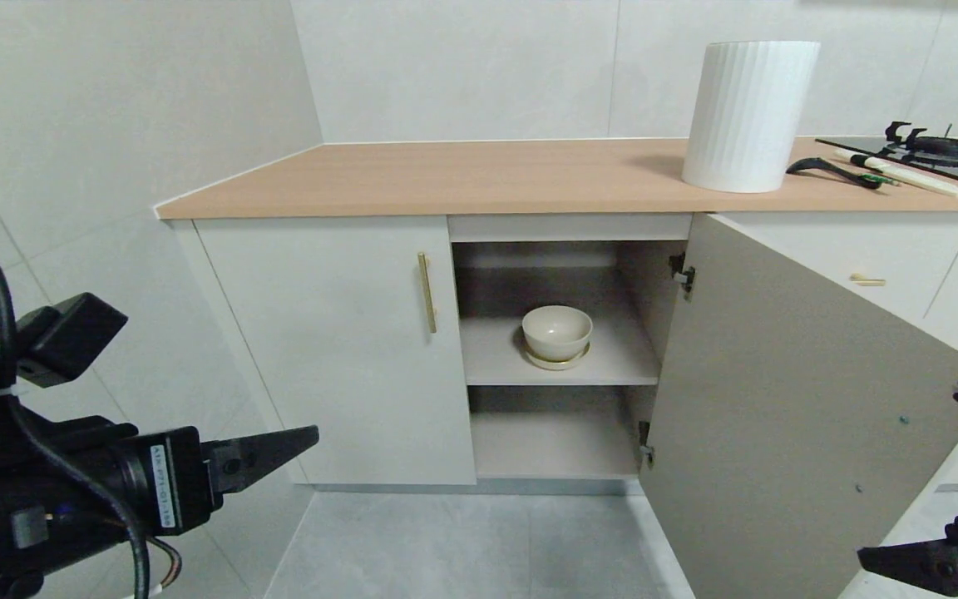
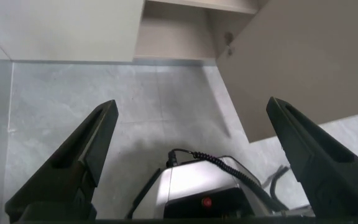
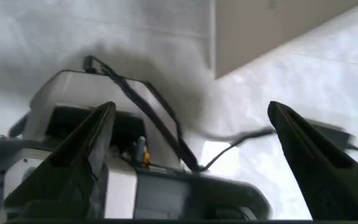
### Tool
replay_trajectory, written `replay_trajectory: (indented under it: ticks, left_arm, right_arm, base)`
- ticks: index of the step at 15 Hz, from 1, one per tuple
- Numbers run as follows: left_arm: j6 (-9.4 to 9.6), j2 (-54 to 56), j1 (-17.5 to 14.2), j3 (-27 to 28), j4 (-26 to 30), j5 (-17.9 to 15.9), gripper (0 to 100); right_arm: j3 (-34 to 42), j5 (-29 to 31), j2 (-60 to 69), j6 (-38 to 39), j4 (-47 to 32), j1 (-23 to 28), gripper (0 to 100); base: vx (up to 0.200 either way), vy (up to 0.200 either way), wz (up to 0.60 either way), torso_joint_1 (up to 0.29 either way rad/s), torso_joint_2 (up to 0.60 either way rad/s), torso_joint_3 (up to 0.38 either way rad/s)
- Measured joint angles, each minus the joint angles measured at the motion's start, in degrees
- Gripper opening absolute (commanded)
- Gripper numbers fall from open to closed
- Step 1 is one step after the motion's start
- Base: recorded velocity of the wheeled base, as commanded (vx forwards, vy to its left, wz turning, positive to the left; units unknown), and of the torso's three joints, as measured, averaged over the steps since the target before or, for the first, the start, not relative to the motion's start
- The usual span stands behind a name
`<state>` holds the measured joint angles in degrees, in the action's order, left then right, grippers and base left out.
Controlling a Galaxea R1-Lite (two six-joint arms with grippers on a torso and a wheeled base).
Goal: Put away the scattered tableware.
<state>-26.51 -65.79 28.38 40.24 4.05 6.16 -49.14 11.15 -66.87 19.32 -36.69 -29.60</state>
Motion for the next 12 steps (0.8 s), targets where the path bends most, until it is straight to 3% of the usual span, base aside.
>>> replay_trajectory:
  ticks: [3, 12]
  left_arm:
    - [-0.02, -0.02, 0.01, -0.04, -0.11, -0.11, 100]
    - [0.00, -0.05, 0.01, -0.11, -0.11, -0.13, 100]
  right_arm:
    - [-3.04, 2.77, 1.66, -2.06, -3.23, 4.46, 100]
    - [-4.61, 5.97, 2.45, -15.42, 0.10, 29.87, 100]
  base:
    - [0.000, 0.000, 0.00, 0.000, 0.00, 0.000]
    - [0.000, 0.000, 0.00, 0.000, 0.00, 0.000]
